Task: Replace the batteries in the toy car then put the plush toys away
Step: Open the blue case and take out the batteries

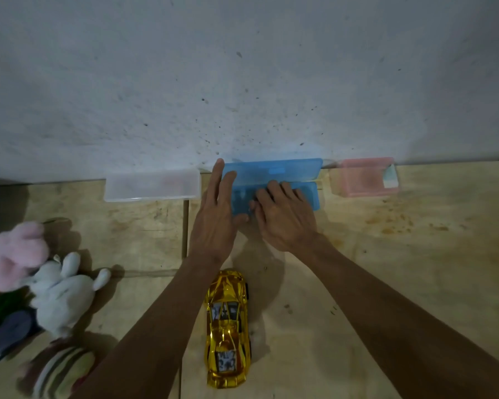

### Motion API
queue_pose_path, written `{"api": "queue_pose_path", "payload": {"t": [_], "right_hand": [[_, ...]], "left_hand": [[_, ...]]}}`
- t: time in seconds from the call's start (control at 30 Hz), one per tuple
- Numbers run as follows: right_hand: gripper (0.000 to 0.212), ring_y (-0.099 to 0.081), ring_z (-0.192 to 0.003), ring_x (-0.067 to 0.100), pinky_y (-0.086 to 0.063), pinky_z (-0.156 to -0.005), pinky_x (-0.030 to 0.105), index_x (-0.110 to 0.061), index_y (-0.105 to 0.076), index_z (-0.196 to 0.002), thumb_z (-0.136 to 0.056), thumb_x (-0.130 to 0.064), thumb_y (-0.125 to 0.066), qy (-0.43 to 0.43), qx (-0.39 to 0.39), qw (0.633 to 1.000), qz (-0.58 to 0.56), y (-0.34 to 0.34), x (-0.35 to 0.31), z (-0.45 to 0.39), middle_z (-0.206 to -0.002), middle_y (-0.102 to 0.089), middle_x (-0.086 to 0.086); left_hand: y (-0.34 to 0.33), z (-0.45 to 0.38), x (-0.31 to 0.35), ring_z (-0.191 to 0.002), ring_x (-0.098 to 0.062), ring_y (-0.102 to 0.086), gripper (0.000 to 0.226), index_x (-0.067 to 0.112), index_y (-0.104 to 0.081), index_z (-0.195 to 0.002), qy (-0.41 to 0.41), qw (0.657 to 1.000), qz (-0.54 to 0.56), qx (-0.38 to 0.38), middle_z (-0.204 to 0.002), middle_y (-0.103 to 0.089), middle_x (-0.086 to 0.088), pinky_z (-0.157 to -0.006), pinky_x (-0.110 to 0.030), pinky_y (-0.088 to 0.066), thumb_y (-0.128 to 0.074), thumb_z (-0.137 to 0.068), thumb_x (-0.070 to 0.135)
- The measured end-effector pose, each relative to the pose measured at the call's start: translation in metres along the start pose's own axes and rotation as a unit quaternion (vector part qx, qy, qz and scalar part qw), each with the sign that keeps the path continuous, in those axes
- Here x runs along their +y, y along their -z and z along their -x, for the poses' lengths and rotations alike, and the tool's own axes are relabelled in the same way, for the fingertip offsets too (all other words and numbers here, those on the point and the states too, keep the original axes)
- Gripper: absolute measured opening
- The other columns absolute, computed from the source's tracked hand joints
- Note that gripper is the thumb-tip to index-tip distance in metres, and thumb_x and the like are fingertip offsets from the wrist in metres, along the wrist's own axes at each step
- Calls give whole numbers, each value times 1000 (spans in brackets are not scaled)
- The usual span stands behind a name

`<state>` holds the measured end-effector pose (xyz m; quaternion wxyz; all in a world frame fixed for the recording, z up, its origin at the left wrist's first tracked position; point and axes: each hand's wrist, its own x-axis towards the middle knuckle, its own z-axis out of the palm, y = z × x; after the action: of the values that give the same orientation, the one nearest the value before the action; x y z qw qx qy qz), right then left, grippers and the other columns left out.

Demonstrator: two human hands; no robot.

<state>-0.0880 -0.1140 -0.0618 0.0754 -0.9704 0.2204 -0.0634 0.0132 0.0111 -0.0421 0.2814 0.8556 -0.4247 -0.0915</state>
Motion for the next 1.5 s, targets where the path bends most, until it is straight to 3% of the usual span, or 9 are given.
{"api": "queue_pose_path", "payload": {"t": [0.17, 0.37, 0.53, 0.87, 0.97, 1.1, 1.2, 1.3, 1.5], "right_hand": [[34, -55, -89, 26, -42, -73, 41, -15, -58, -92, -101, -39, -36, 28, 5, 999, 18, -3, 3, 1, -96, -63, 7], [42, -61, -83, 28, -46, -72, 42, -11, -61, -91, -101, -42, -34, 35, 18, 999, 13, -5, 5, -5, -90, -66, 9], [45, -64, -74, 28, -48, -64, 40, -10, -62, -85, -102, -45, -40, 70, 90, 993, -16, -13, 14, -6, -81, -66, 9], [57, -59, -52, 22, -42, -41, 28, -8, -60, -70, -96, -56, -45, 131, 213, 965, -75, -20, 27, -10, -64, -59, 6], [52, -56, -49, 22, -41, -42, 28, -6, -59, -70, -91, -54, -54, 84, 214, 965, -129, -20, 26, -15, -64, -59, 7], [61, -53, -55, 26, -43, -48, 32, -1, -56, -71, -94, -57, -48, -14, 212, 940, -267, -12, 23, -20, -68, -56, 10], [55, -50, -57, 25, -43, -52, 34, 2, -57, -71, -94, -48, -54, -14, 247, 922, -298, 3, 22, -19, -67, -55, 11], [53, -44, -57, 16, -36, -55, 22, 1, -54, -69, -95, -45, -54, -31, 268, 908, -320, 20, 16, -1, -64, -51, 8], [50, -43, -54, 15, -41, -48, 31, -5, -55, -71, -93, -50, -60, -38, 172, 942, -285, -9, -1, 59, -65, -49, 3]], "left_hand": [[0, -1, -3, -146, -9, -18, 100, 8, -22, -155, -4, 1000, 6, 12, -166, -14, -9, -86, -19, -45, -84, -77, 9], [2, 2, -2, -151, -22, -21, 103, 8, -19, -157, 7, 1000, 6, 6, -166, -15, -10, -97, -26, -41, -85, -78, 16], [1, 1, -4, -152, -25, -18, 103, 6, -19, -157, 2, 1000, 6, 8, -166, -16, -12, -102, -30, -41, -84, -79, 21], [0, 0, -6, -150, -25, -21, 103, 5, -20, -157, -5, 1000, -6, 17, -165, -18, -15, -94, -26, -43, -84, -78, 21], [-1, 0, -6, -150, -26, -21, 106, 5, -21, -157, -9, 1000, -4, 15, -165, -18, -15, -96, -31, -47, -87, -76, 18], [1, 0, 0, -148, -27, -26, 109, 8, -19, -157, 9, 1000, -2, 8, -165, -17, -12, -92, -39, -54, -88, -73, 17], [2, -2, 1, -148, -29, -27, 107, 9, -19, -157, 8, 1000, -1, 3, -166, -15, -11, -90, -39, -55, -87, -75, 15], [1, -2, 1, -148, -29, -29, 106, 10, -18, -158, 10, 1000, -12, 0, -167, -13, -10, -89, -38, -55, -86, -76, 14], [5, -5, 3, -146, -31, -32, 104, 11, -19, -157, 1, 1000, -25, -6, -166, -15, -10, -85, -50, -58, -86, -78, 23]]}}
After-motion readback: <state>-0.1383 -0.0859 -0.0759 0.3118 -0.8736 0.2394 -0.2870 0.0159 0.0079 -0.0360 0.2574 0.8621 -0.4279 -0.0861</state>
